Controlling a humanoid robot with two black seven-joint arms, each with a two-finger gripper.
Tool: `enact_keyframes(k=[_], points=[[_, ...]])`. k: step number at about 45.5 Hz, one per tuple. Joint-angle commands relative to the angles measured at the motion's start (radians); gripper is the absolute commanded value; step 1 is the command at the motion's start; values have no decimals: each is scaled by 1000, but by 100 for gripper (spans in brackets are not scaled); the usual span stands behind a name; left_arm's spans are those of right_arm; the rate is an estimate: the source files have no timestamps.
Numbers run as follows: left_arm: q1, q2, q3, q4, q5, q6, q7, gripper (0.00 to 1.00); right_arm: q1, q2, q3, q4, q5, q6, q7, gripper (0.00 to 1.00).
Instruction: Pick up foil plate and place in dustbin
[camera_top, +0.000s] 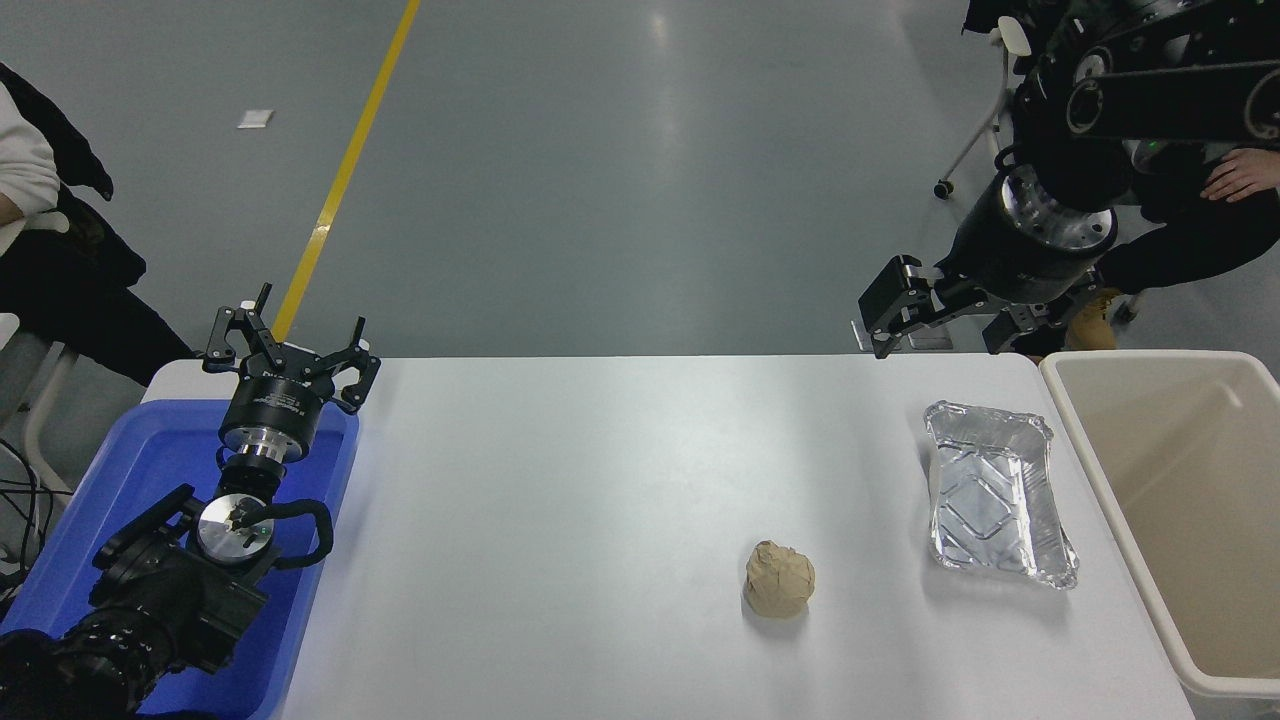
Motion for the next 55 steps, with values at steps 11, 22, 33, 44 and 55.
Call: enact_keyframes(k=[11, 22, 33, 44, 55], points=[[0, 0, -1, 0, 0, 0, 0, 99, -125, 1, 33, -101, -10, 0, 0, 100], [0, -2, -1, 0, 0, -2, 0, 99, -303, -2, 33, -369, -3, 0, 0, 100], [0, 0, -1, 0, 0, -3, 0, 99, -337, -68, 12, -412, 4, 0, 0, 100], [0, 0, -1, 0, 0, -3, 0, 99, -315, -136, -22, -388, 7, 0, 2, 100], [0, 0, -1, 0, 0, -3, 0, 99, -354, -183, -37, -358, 2, 0, 0, 100]])
